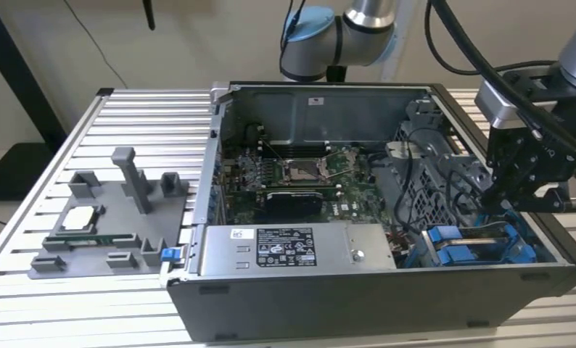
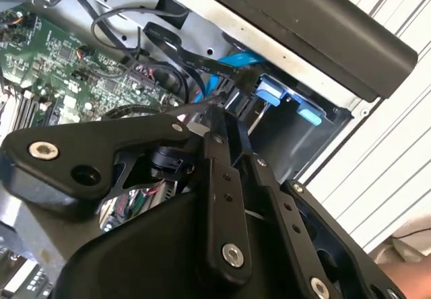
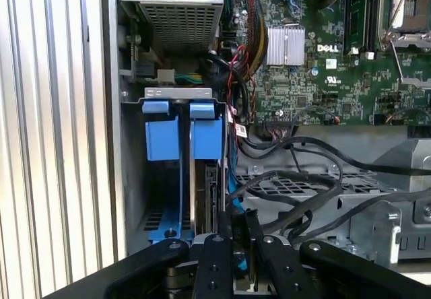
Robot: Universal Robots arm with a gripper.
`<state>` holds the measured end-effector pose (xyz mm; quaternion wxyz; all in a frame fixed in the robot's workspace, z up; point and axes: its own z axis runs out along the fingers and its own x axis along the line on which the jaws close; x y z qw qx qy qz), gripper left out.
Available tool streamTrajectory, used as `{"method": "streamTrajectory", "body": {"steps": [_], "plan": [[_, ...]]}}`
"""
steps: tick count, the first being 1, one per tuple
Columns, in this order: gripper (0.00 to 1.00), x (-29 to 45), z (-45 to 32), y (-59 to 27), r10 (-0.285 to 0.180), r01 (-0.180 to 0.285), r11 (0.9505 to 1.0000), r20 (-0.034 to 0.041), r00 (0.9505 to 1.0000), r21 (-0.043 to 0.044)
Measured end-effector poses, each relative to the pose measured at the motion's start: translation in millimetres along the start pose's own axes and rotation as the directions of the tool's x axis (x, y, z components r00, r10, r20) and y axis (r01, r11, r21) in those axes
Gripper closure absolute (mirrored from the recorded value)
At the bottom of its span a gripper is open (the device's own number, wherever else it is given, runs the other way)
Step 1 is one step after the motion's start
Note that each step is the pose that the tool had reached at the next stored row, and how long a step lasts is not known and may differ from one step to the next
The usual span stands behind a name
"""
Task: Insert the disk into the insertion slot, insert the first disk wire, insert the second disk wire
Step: 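Insert the first disk wire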
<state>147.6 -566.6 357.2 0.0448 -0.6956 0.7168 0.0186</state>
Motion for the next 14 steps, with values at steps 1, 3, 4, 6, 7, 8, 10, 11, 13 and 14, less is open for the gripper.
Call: {"method": "streamTrajectory", "body": {"steps": [1,3,4,6,7,8,10,11,13,14], "plan": [[1.00,0.0,0.7,-0.4,0.000,0.000,1.0000,0.0001,1.0000,-0.0001],[1.00,0.3,1.8,-1.5,0.000,0.000,1.0000,0.0000,1.0000,-0.0001],[1.00,0.6,2.0,-2.2,0.000,0.000,1.0000,0.0001,1.0000,-0.0001],[1.00,1.4,3.0,-3.8,0.000,0.000,1.0000,0.0008,1.0000,-0.0003],[1.00,1.7,3.5,-4.3,0.000,0.000,1.0000,0.0011,1.0000,-0.0004],[1.00,2.3,4.0,-4.5,0.000,0.000,1.0000,0.0010,1.0000,-0.0012],[1.00,4.5,4.6,-4.7,0.001,-0.001,1.0000,0.0009,1.0000,-0.0068],[1.00,5.8,4.7,-4.8,0.002,-0.002,0.9999,0.0005,1.0000,-0.0144],[1.00,7.6,5.2,-4.7,0.005,-0.005,0.9996,0.0002,1.0000,-0.0286],[1.00,8.1,5.4,-4.8,0.006,-0.006,0.9994,0.0000,1.0000,-0.0328]]}}
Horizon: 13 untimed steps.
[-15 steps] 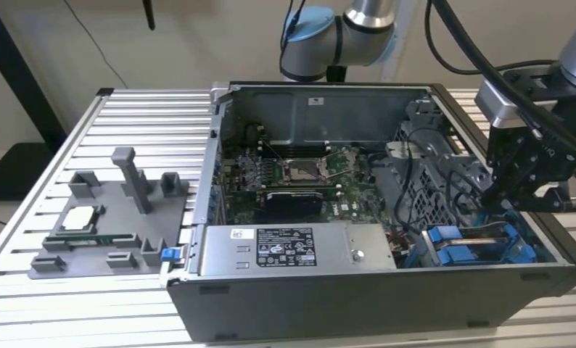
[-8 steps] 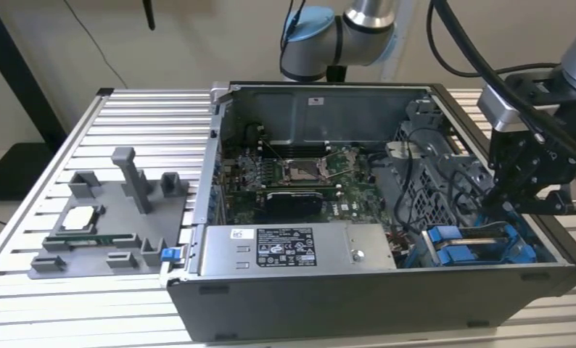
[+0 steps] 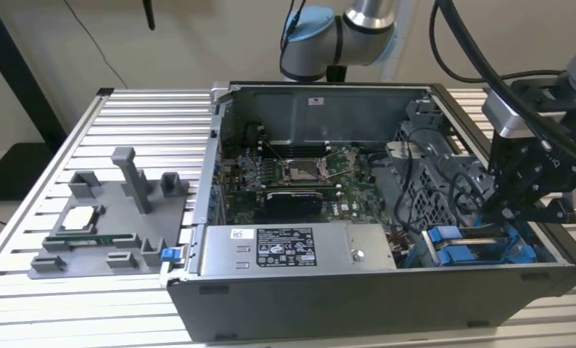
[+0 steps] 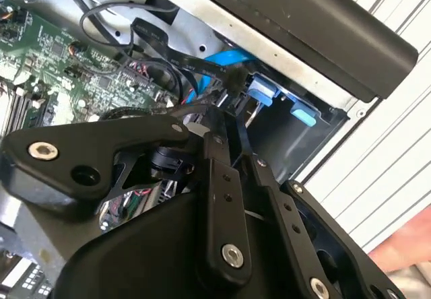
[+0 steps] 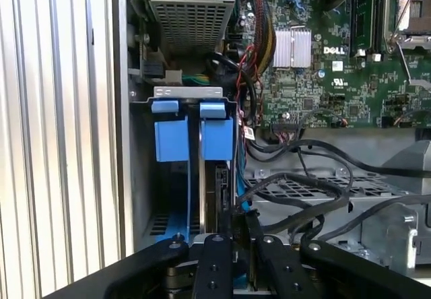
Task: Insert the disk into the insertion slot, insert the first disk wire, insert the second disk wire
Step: 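Insert the first disk wire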
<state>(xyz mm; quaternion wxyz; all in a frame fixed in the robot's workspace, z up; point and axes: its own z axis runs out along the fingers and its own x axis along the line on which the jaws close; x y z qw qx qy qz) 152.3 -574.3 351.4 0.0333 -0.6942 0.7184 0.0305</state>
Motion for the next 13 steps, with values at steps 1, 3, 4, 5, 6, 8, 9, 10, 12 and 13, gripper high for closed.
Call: {"method": "streamTrajectory", "body": {"steps": [1,3,4,5,6,8,9,10,12,13], "plan": [[1.00,0.6,0.1,0.0,0.001,-0.001,1.0000,-0.0003,1.0000,-0.0038],[1.00,2.7,0.6,-0.2,0.003,-0.003,0.9999,-0.0004,1.0000,-0.0107],[1.00,3.7,1.0,-0.2,0.004,-0.004,0.9999,0.0001,1.0000,-0.0112],[1.00,4.4,1.5,-0.3,0.005,-0.005,0.9999,0.0015,1.0000,-0.0113],[1.00,4.5,1.7,-0.3,0.005,-0.005,0.9999,0.0018,1.0000,-0.0114],[1.00,4.6,2.1,-0.4,0.006,-0.006,0.9999,0.0017,1.0000,-0.0113],[1.00,4.6,2.3,-0.4,0.006,-0.006,0.9999,0.0017,1.0000,-0.0112],[1.00,4.6,2.5,-0.6,0.007,-0.007,0.9999,0.0018,1.0000,-0.0111],[1.00,4.6,2.7,-1.1,0.011,-0.010,0.9999,0.0018,0.9999,-0.0108],[1.00,4.6,2.8,-1.2,0.013,-0.013,0.9999,0.0018,0.9999,-0.0107]]}}
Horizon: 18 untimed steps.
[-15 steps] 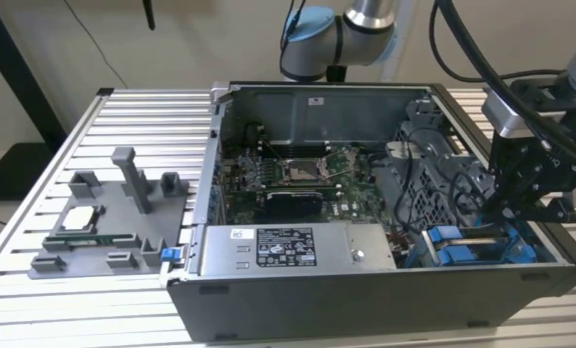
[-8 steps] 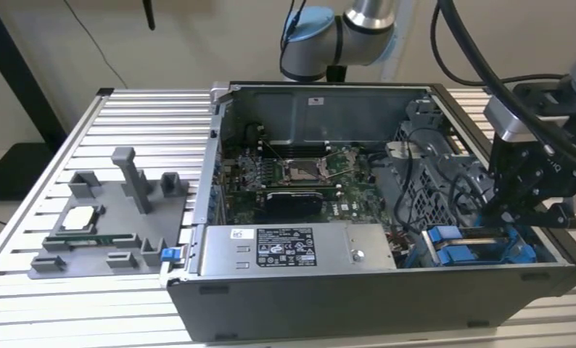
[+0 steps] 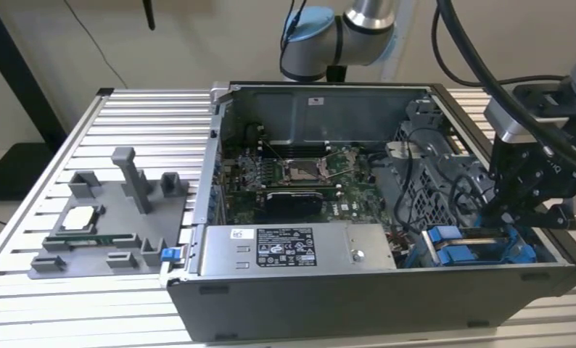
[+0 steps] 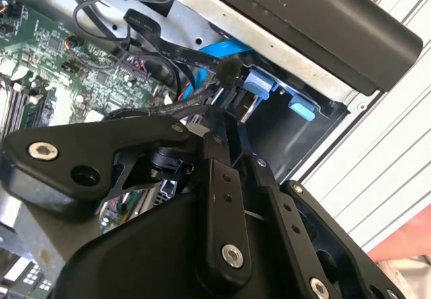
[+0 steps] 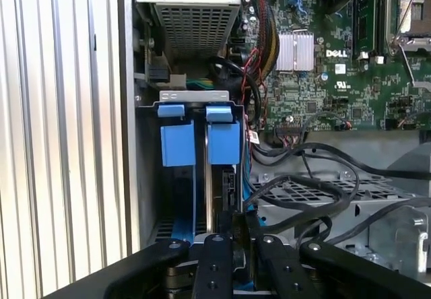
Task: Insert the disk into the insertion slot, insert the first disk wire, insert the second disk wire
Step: 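Insert the first disk wire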
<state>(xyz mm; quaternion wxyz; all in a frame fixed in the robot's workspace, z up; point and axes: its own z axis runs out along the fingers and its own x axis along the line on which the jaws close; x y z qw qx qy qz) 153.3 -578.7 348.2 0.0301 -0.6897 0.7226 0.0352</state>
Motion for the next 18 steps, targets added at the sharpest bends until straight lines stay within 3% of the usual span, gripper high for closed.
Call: {"method": "streamTrajectory", "body": {"steps": [18], "plan": [[1.00,0.2,5.2,-5.2,0.008,-0.008,1.0000,0.0001,1.0000,0.0007]]}}
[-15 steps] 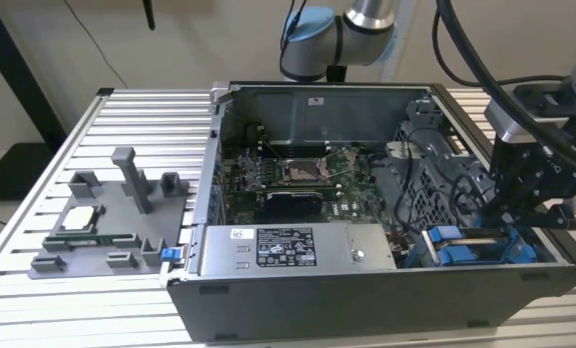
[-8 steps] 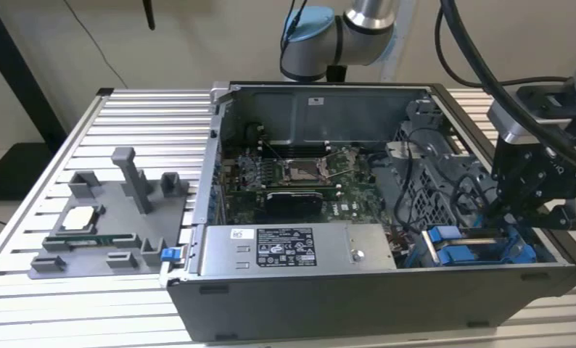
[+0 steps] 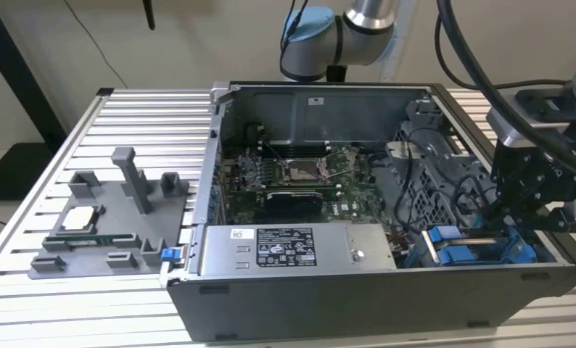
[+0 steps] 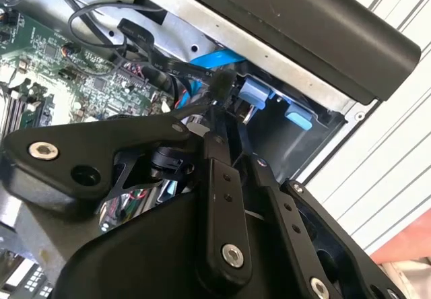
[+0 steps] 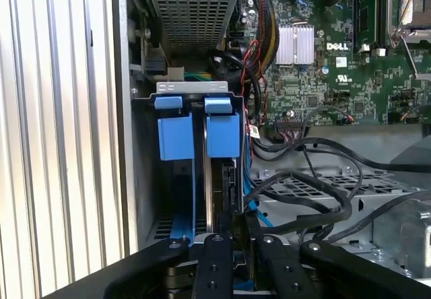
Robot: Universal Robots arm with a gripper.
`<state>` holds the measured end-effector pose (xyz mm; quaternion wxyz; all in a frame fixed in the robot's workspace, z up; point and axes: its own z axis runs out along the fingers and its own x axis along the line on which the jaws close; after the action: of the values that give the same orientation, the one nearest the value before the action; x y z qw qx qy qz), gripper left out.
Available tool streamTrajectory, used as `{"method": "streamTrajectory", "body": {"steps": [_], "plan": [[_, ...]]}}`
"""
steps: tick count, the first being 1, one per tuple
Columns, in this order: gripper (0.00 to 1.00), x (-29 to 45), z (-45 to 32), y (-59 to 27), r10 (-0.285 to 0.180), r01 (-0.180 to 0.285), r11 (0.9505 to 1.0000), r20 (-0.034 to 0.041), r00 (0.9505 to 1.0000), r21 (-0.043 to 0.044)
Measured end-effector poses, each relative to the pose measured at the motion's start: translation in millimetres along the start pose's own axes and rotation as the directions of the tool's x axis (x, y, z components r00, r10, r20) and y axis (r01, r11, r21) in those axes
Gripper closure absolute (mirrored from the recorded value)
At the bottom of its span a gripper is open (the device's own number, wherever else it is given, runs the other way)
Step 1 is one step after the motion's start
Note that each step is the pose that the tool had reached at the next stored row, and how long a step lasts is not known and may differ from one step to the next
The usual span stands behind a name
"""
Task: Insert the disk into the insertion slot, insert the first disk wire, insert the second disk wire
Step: 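Insert the first disk wire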
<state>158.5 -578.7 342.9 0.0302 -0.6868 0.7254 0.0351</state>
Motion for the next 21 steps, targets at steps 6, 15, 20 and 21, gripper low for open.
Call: {"method": "streamTrajectory", "body": {"steps": [6,15,20,21], "plan": [[1.00,0.0,1.1,-1.1,0.000,0.000,1.0000,0.0000,1.0000,0.0000],[1.00,0.2,3.3,-1.8,0.000,0.000,1.0000,-0.0001,1.0000,0.0001],[1.00,0.2,4.0,-1.8,0.000,0.000,1.0000,-0.0002,1.0000,0.0000],[1.00,0.2,4.2,-1.8,0.000,0.000,1.0000,-0.0002,1.0000,0.0001]]}}
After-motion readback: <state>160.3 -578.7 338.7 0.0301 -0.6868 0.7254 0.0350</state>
